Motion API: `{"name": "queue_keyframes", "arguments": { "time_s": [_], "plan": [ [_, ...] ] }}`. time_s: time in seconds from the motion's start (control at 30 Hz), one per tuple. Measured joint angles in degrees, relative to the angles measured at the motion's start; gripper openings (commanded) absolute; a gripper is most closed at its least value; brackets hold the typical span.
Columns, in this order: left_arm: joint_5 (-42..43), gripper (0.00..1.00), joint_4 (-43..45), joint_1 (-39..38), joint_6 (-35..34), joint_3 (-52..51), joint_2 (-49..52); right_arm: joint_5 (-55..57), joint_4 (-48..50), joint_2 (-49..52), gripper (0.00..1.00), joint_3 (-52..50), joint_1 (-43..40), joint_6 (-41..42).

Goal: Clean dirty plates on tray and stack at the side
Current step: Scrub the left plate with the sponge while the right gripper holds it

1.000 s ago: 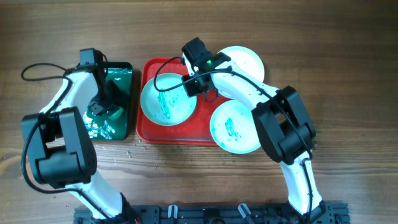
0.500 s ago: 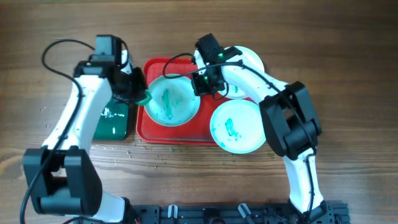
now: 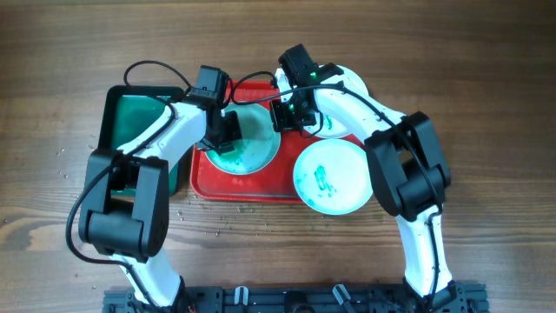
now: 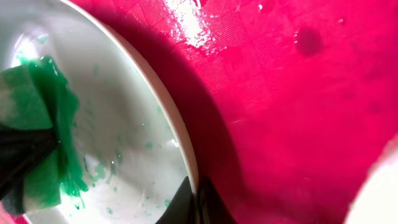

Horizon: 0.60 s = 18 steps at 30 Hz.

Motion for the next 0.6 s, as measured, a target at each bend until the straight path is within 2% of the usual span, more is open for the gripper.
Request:
{"name": "queue_keyframes", "arguments": {
  "time_s": [0.13,0.37,0.47,0.6],
  "plan": [
    [-0.4,0.04,0.4,0.0,0.8,0.0,0.0,-5.0,0.2,1.1,0.04,0.0,-1.2,-0.4],
    [13.4,0.04,1.8,-4.2,9.8,0.0,0.9,-7.1,0.5,1.6,0.04,0.0,-1.7,-0.5],
    [12.2,0.04,3.5,-4.6,8.5,0.0,1.0,-7.4,0.6,1.7,0.04,0.0,-1.7,-0.7],
    [5.2,0.04,8.2,-2.4,3.0,-0.1,1.1,-7.9,1.0,1.7,0.04,0.0,-1.6,-0.7]
  ]
}}
